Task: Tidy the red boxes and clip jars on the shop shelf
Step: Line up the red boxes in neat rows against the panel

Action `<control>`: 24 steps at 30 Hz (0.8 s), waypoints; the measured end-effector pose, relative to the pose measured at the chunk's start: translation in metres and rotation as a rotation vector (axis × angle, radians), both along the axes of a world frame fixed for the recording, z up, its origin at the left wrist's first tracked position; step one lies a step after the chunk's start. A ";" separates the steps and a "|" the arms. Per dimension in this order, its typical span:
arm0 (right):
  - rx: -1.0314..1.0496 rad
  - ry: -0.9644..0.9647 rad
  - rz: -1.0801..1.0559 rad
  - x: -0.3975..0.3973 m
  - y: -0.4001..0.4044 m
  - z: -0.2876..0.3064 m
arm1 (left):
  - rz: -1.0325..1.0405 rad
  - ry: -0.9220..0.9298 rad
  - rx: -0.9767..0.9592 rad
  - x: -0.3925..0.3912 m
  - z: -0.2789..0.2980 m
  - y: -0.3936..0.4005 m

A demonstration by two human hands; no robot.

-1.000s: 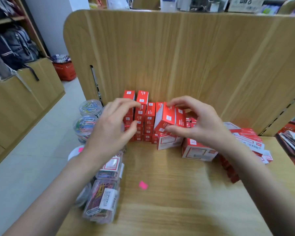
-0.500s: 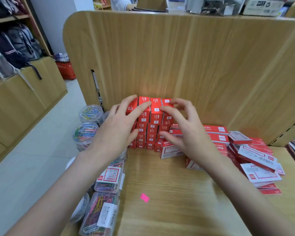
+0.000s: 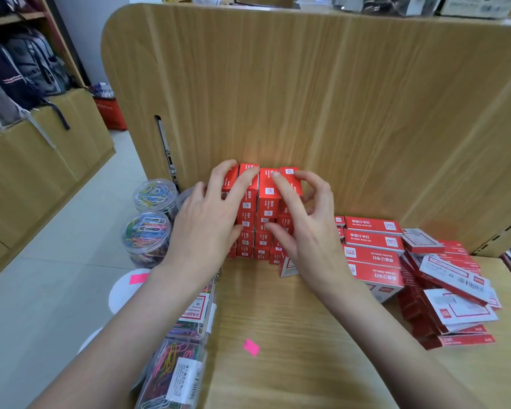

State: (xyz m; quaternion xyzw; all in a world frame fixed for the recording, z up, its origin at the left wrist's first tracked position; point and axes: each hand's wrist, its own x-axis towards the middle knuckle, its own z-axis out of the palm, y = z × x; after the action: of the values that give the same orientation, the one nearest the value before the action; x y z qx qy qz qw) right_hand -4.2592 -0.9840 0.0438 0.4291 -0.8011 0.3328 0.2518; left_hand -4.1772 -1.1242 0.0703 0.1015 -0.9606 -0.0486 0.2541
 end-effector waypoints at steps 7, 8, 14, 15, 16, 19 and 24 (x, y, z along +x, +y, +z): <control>-0.017 -0.005 0.001 -0.002 -0.005 -0.001 | 0.025 -0.025 -0.040 -0.002 -0.001 -0.001; -0.015 -0.007 0.000 -0.003 -0.004 0.000 | 0.027 -0.033 -0.042 -0.002 -0.001 -0.001; 0.192 -0.046 0.104 -0.012 0.006 0.012 | 0.071 -0.013 -0.051 -0.005 -0.003 0.004; 0.244 -0.083 0.142 -0.015 0.010 0.016 | 0.078 -0.010 -0.052 -0.005 -0.003 0.005; 0.276 -0.138 0.180 -0.017 0.014 0.021 | 0.081 -0.010 -0.055 -0.006 -0.003 0.005; 0.257 -0.202 0.238 -0.021 0.026 0.028 | 0.078 -0.017 -0.061 -0.006 -0.003 0.004; 0.175 -0.122 0.211 -0.016 0.029 0.019 | 0.045 -0.013 -0.059 -0.005 -0.003 0.004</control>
State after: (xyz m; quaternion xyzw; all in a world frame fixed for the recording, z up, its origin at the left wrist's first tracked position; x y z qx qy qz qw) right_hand -4.2755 -0.9552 0.0624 0.5101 -0.7914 0.3115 0.1279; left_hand -4.1818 -1.1199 0.0674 0.1156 -0.9608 -0.0137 0.2516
